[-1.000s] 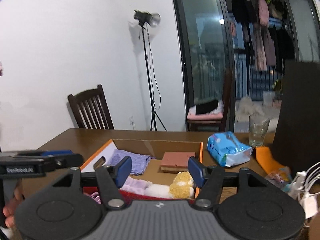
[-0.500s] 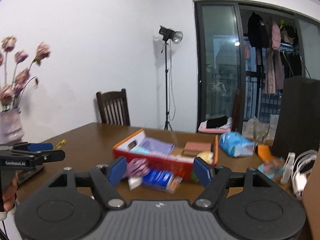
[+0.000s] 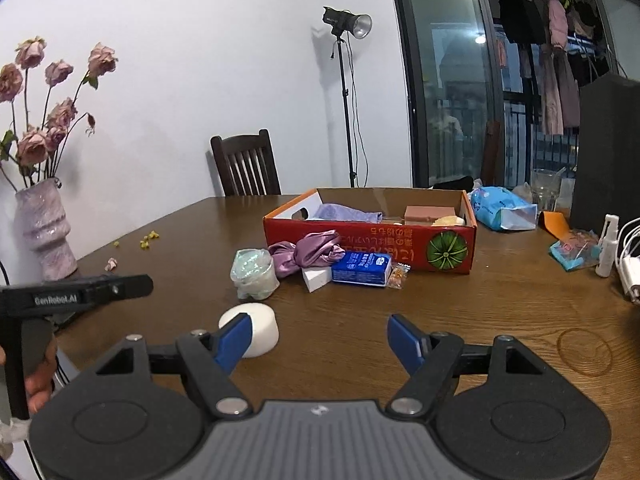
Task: Organize soft objects
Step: 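Return both tools to the pink satin cloth on the table, then grasp the pink satin cloth with both grippers and lift it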
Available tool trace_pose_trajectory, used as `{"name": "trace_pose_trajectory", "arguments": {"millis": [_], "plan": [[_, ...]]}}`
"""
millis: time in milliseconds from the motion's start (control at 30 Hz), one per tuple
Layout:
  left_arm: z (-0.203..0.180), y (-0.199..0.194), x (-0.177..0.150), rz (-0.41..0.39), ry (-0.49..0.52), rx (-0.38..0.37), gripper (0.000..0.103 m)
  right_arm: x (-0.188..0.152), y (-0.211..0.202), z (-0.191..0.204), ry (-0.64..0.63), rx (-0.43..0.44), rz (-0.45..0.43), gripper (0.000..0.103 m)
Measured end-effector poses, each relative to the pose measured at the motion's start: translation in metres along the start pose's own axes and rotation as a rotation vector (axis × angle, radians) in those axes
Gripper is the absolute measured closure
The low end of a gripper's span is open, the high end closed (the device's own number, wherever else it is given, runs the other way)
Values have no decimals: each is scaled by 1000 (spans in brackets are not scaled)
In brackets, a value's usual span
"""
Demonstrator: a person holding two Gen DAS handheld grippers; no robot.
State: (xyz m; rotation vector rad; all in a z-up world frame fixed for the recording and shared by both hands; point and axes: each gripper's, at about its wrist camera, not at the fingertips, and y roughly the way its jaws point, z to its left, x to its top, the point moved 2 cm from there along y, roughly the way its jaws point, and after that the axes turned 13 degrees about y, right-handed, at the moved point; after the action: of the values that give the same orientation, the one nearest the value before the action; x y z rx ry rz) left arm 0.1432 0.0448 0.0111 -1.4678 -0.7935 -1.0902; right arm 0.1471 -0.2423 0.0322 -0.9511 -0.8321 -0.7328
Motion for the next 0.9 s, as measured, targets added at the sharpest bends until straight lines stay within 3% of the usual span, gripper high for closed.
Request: {"name": "trace_pose_trajectory", "arguments": {"millis": [100, 233, 400, 533, 600, 633, 700, 733, 767, 900], "plan": [[13, 26, 12, 3, -53, -32, 14, 9, 22, -4, 7, 6, 8, 30], [34, 76, 40, 25, -114, -53, 26, 29, 63, -9, 40, 24, 24, 31], [54, 161, 62, 139, -146, -112, 31, 61, 128, -10, 91, 55, 47, 40], [60, 215, 52, 243, -179, -183, 35, 79, 187, -4, 101, 69, 76, 42], [63, 229, 44, 257, -209, -223, 38, 83, 213, -6, 115, 70, 100, 44], [64, 233, 39, 266, -223, -246, 47, 83, 225, -7, 123, 71, 109, 47], [69, 237, 31, 267, -263, -299, 55, 80, 244, -10, 142, 67, 127, 54], [72, 238, 30, 268, -287, -319, 61, 75, 252, -12, 154, 71, 135, 64], [75, 237, 29, 265, -303, -334, 63, 70, 257, -14, 166, 76, 133, 72], [85, 237, 25, 257, -355, -357, 72, 58, 259, -16, 155, 74, 94, 81]]}}
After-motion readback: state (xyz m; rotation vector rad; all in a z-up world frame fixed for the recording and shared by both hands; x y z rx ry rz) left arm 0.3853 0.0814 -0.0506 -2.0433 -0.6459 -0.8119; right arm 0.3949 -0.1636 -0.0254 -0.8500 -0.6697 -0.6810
